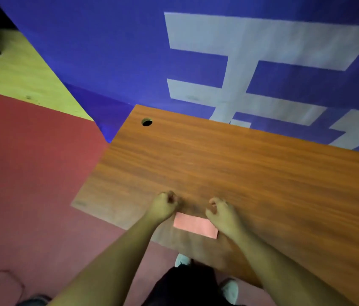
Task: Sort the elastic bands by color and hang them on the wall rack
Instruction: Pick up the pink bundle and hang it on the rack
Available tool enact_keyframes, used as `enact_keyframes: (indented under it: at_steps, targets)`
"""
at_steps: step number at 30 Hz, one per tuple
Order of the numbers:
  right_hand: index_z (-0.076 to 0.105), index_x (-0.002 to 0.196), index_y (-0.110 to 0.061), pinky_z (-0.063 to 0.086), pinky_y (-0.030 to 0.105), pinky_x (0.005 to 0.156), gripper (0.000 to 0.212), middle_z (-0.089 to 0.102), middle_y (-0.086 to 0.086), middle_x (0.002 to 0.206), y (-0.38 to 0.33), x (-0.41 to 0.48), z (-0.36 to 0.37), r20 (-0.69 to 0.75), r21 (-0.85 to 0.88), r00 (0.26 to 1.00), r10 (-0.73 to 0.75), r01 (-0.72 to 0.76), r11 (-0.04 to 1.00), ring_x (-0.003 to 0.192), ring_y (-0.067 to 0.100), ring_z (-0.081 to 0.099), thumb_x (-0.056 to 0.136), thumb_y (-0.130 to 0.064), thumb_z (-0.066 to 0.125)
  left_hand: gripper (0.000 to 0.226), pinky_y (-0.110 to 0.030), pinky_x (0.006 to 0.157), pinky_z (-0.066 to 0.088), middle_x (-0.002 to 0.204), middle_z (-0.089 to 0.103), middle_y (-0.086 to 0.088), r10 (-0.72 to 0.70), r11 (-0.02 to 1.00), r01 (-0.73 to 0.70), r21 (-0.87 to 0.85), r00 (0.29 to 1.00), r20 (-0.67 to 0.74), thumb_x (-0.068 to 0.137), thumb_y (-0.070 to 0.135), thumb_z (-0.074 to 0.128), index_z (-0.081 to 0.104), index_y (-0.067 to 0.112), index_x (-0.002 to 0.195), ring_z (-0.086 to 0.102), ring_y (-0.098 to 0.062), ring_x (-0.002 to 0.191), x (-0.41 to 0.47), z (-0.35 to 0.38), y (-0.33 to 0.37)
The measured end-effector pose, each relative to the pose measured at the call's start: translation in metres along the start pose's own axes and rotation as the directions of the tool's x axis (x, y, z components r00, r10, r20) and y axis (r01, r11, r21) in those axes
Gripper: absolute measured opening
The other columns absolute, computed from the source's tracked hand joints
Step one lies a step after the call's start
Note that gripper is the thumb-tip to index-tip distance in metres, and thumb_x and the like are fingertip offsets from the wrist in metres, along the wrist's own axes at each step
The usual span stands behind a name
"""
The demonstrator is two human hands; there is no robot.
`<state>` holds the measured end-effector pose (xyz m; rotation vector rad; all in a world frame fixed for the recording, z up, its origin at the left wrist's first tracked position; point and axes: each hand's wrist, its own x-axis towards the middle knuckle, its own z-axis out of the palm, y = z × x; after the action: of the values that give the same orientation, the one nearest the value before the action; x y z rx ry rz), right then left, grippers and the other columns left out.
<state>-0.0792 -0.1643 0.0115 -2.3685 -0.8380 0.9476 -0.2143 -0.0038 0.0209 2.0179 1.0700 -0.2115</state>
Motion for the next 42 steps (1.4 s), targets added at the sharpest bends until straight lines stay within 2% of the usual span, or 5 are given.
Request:
enact_keyframes:
  at_steps: [5,11,22,32,42]
  targets:
    - [0.064,0.111,-0.002,0.043,0.032,0.095,0.033,0.062,0.016,0.116,0.005,0.002,0.041,0.084,-0.015,0.996,0.016,-0.015,1.000,0.112,0.031,0.058,0.082,-0.017,0.062,0.011,-0.021,0.072,0.045,0.086,0.068,-0.008,-0.010,1.000,0.010,-0.003,1.000,0.015,0.082,0.008,0.061,0.061,0.019,0.080,0.066,-0.029,0.088,0.006,0.027,-0.039]
    - [0.057,0.127,-0.018,0.043,0.037,0.103,0.045,0.050,0.003,0.133,0.002,0.018,0.080,0.131,-0.110,0.991,-0.014,0.029,0.994,0.124,0.024,0.050,0.083,-0.023,0.061,0.043,-0.006,0.091,0.033,0.109,0.065,-0.006,0.088,0.994,-0.095,0.051,0.988,0.123,0.080,0.007,0.059,0.067,0.015,0.122,0.058,-0.019,0.102,0.022,0.048,-0.058]
    - [0.053,0.127,-0.042,0.046,0.043,0.096,0.046,0.042,-0.008,0.130,0.011,0.040,0.108,0.085,-0.345,0.996,0.016,0.014,0.939,0.133,0.017,0.034,0.082,-0.047,0.054,0.019,-0.021,0.095,0.042,0.110,0.052,-0.010,0.201,0.964,-0.237,0.122,0.948,0.248,0.078,0.004,0.067,0.067,0.008,0.096,0.059,-0.026,0.101,0.058,0.053,-0.084]
    - [0.068,0.106,-0.010,0.052,0.033,0.084,0.028,0.062,0.006,0.082,-0.035,0.051,0.025,0.209,0.222,0.976,-0.057,0.009,0.975,0.079,0.007,0.055,0.093,-0.031,0.056,0.016,-0.006,0.076,0.036,0.099,0.048,-0.001,0.322,0.942,-0.335,0.011,0.915,0.243,0.080,0.002,0.066,0.069,0.012,0.092,0.051,-0.006,0.081,0.086,-0.002,-0.028]
    - [0.065,0.072,-0.030,0.045,0.024,0.068,0.012,0.066,-0.013,0.070,-0.109,0.037,-0.141,-0.003,0.202,0.950,-0.312,0.306,0.930,0.066,0.000,0.058,0.081,-0.022,0.062,0.012,-0.021,0.096,0.038,0.114,0.055,-0.001,0.606,0.789,-0.606,-0.097,0.745,0.278,0.079,0.020,0.067,0.063,0.025,0.089,0.051,-0.014,0.112,0.073,-0.107,0.113]
